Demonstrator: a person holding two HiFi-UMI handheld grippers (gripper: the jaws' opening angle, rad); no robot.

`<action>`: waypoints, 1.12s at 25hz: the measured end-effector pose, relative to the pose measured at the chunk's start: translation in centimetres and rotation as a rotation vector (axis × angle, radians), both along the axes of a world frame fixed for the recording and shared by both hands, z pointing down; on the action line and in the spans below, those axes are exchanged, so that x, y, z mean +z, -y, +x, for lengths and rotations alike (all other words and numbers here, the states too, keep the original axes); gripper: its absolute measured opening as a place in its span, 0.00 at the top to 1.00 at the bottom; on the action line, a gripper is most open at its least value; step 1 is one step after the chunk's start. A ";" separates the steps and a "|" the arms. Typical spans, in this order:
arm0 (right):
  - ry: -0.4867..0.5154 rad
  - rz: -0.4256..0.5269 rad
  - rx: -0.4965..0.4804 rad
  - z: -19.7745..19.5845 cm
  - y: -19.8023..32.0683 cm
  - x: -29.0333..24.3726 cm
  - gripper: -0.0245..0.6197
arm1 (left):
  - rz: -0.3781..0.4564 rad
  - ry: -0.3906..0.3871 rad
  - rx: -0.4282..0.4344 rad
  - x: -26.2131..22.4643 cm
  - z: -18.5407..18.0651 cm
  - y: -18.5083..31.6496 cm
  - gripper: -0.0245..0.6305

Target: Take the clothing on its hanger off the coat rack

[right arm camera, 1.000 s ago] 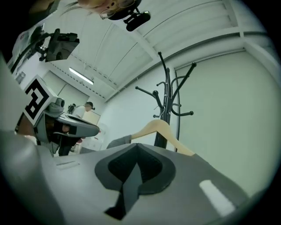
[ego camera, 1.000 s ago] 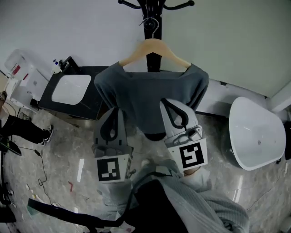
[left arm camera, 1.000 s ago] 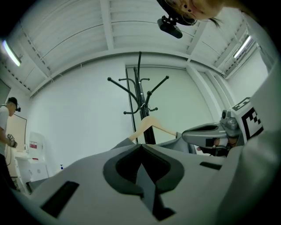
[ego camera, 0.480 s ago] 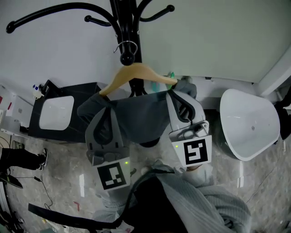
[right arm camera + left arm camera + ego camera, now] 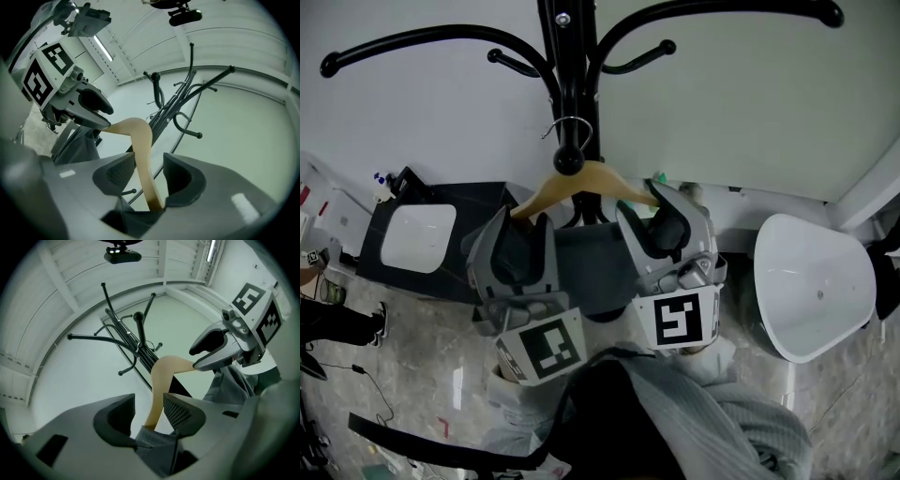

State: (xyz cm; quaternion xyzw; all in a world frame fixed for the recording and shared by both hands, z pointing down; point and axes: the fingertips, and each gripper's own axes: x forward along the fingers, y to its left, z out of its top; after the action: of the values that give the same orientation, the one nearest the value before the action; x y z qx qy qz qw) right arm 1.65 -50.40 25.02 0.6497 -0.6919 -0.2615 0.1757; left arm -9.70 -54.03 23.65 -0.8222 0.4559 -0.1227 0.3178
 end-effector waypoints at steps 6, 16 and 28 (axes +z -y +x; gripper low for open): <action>-0.114 -0.074 0.026 -0.6 1.6 1.1 0.63 | -0.013 0.147 -0.044 2.1 0.7 1.9 0.65; -0.198 -0.086 0.109 0.5 2.9 1.7 0.75 | 0.024 0.178 -0.052 1.9 1.5 2.9 0.69; -0.235 -0.074 0.145 0.4 2.7 1.5 0.80 | 0.044 0.217 -0.026 2.0 2.0 2.9 0.80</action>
State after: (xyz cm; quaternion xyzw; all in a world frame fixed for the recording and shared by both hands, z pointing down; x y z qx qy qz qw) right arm 2.03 -53.05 26.49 0.6559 -0.6271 -0.2967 0.2975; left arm -7.72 -56.89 25.63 -0.7908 0.4323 -0.2050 0.3817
